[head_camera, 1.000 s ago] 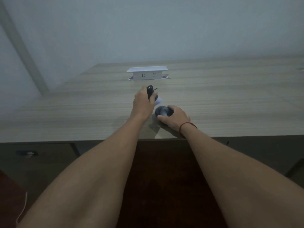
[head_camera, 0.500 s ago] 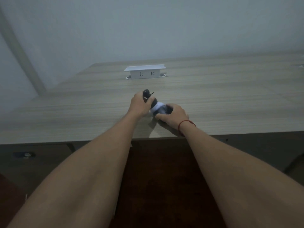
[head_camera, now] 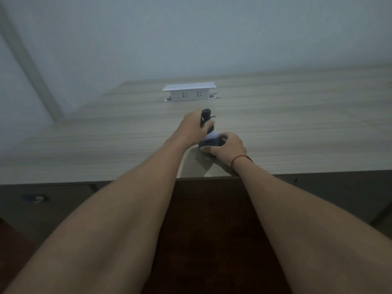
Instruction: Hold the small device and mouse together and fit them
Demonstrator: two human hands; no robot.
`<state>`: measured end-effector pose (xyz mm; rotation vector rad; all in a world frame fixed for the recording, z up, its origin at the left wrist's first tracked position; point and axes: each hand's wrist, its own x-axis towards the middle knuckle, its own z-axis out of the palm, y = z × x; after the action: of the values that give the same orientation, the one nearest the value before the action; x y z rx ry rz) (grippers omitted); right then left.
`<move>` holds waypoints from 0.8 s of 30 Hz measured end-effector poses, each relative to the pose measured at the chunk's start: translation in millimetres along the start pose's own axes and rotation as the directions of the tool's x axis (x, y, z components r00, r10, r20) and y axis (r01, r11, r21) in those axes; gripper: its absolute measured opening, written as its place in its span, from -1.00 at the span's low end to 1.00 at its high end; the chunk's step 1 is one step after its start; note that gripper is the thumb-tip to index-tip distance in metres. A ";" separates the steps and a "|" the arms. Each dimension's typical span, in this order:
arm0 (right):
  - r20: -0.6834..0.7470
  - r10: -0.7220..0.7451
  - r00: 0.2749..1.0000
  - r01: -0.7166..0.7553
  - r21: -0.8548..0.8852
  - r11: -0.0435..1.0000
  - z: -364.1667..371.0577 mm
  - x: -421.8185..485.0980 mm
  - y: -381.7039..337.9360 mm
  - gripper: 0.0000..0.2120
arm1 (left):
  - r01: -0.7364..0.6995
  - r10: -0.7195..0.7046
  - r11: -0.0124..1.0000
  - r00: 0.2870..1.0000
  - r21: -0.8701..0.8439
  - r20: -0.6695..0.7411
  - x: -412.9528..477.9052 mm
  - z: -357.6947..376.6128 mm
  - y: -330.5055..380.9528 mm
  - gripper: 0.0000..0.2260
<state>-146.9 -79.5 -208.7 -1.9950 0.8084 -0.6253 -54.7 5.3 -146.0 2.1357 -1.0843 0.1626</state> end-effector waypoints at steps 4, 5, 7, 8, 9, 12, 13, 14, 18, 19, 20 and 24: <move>-0.004 0.009 1.000 -0.009 0.006 1.000 -2.5 -0.3 0.4 -0.23 | 0.043 -0.045 0.981 0.999 0.191 0.007 -2.7 -0.7 -13.3 -0.74; -0.007 0.011 1.000 -0.011 0.000 1.000 -2.4 -0.3 0.2 -0.22 | 0.046 -0.044 0.989 0.999 0.141 -0.019 -3.1 -1.7 -15.9 -0.74; -0.016 0.020 1.000 -0.020 -0.012 1.000 -0.5 -0.2 -1.2 -0.24 | 0.008 -0.008 1.000 0.996 -0.003 -0.087 -4.2 -1.1 -12.7 -0.76; -0.016 0.023 1.000 -0.024 -0.021 0.999 0.1 -0.5 -1.9 -0.25 | -0.014 0.010 0.999 0.995 -0.045 -0.099 -5.1 0.2 -10.3 -0.77; -0.014 0.025 1.000 -0.025 -0.028 0.999 0.5 -0.6 -2.3 -0.24 | -0.023 0.017 0.998 0.996 -0.064 -0.092 -6.1 1.9 -10.0 -0.78; -0.031 0.025 0.999 -0.025 -0.026 0.999 -1.4 -1.3 -2.4 -0.17 | 0.044 -0.044 0.998 0.999 0.041 -0.012 -7.8 0.5 -22.5 -0.79; -0.037 0.017 0.999 -0.019 -0.029 0.999 -1.6 -1.4 -2.4 -0.18 | 0.067 -0.066 0.995 0.998 0.077 -0.009 -7.3 -1.2 -28.3 -0.78; -0.037 0.009 0.999 -0.010 -0.029 1.000 -1.1 -1.5 -2.5 -0.22 | 0.080 -0.078 0.995 0.996 0.065 -0.034 -6.7 -2.8 -32.7 -0.76; -0.036 -0.007 0.999 0.007 -0.005 1.000 2.2 -1.8 -0.7 -0.30 | 0.116 -0.141 0.980 0.979 -0.162 -0.149 -11.1 4.2 -33.3 -0.75; -0.040 -0.003 0.999 0.004 0.013 1.000 1.9 -1.4 0.6 -0.29 | 0.146 -0.163 0.980 0.979 -0.137 -0.122 -13.5 8.5 -35.4 -0.74; -0.038 0.000 0.999 0.001 0.031 1.000 1.1 -0.6 1.4 -0.28 | 0.176 -0.186 0.979 0.978 -0.101 -0.099 -15.2 11.4 -38.6 -0.74; 0.003 0.026 1.000 -0.027 0.080 0.996 0.8 1.9 3.5 -0.29 | 0.170 -0.197 0.973 0.962 -0.154 -0.187 -12.4 13.6 -35.0 -0.84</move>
<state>-146.2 -81.9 -211.9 -1.9095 0.7953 -0.6305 -39.3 18.0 -180.1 2.0339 -0.7539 0.2065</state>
